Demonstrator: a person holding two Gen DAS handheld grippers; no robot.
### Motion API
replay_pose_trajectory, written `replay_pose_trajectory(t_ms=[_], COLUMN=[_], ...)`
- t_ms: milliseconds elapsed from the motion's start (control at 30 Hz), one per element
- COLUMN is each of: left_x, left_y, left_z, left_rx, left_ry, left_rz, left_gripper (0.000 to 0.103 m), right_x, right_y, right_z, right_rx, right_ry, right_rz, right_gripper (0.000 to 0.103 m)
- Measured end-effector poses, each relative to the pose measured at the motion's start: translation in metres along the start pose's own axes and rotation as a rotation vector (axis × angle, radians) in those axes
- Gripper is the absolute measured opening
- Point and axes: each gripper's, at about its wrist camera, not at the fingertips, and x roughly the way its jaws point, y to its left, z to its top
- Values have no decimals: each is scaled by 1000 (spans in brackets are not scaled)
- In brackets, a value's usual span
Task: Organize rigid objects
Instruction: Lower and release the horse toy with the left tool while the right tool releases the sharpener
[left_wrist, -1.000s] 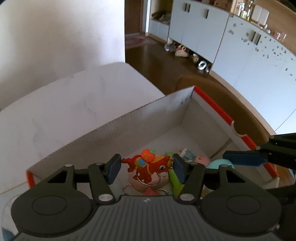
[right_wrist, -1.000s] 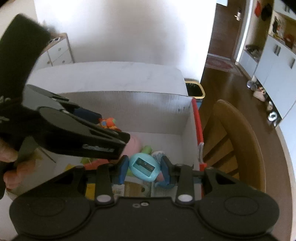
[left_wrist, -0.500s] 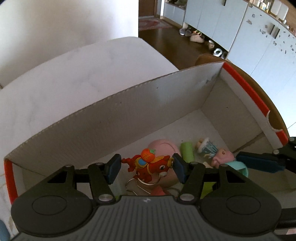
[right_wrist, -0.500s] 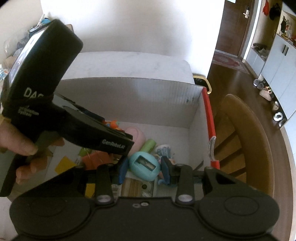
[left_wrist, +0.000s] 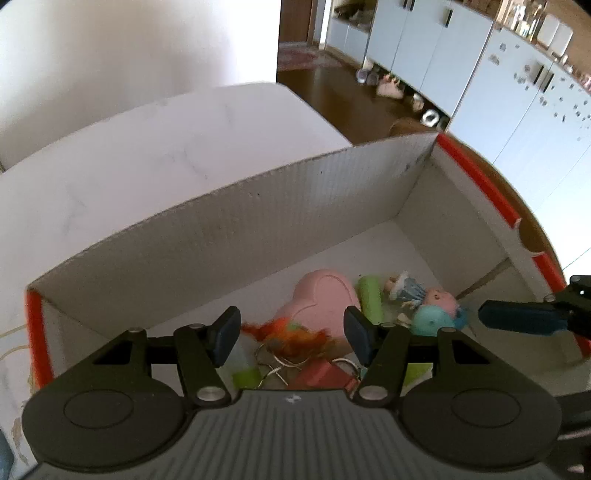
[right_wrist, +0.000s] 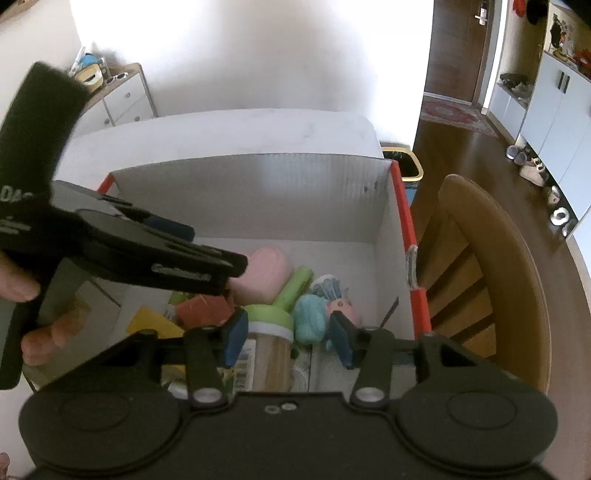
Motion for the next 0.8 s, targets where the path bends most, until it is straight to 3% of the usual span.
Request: replay_pose_trajectory(t_ms=[133, 200, 433, 600, 800], left_x=[-25, -36, -77, -110, -141], left_y=[1, 4, 12, 17, 29], left_z=[-6, -11, -27, -41, -58], left_rx=[7, 1, 2, 25, 38], left_ry=[-46, -70, -151, -208, -269], left_rz=[-1, 0, -34, -67, -98], left_gripper=[64, 65, 65, 65, 73], right_x=[-14, -22, -50, -65, -82], right_y=[-2, -2, 9, 19, 37], right_z=[-5, -6, -14, -18, -29], right_rx=[31, 49, 96, 130, 163], right_ry=[-29, -49, -117, -170, -223], right_rz=[20, 23, 18, 14, 7], right_gripper=[52, 61, 64, 77, 89])
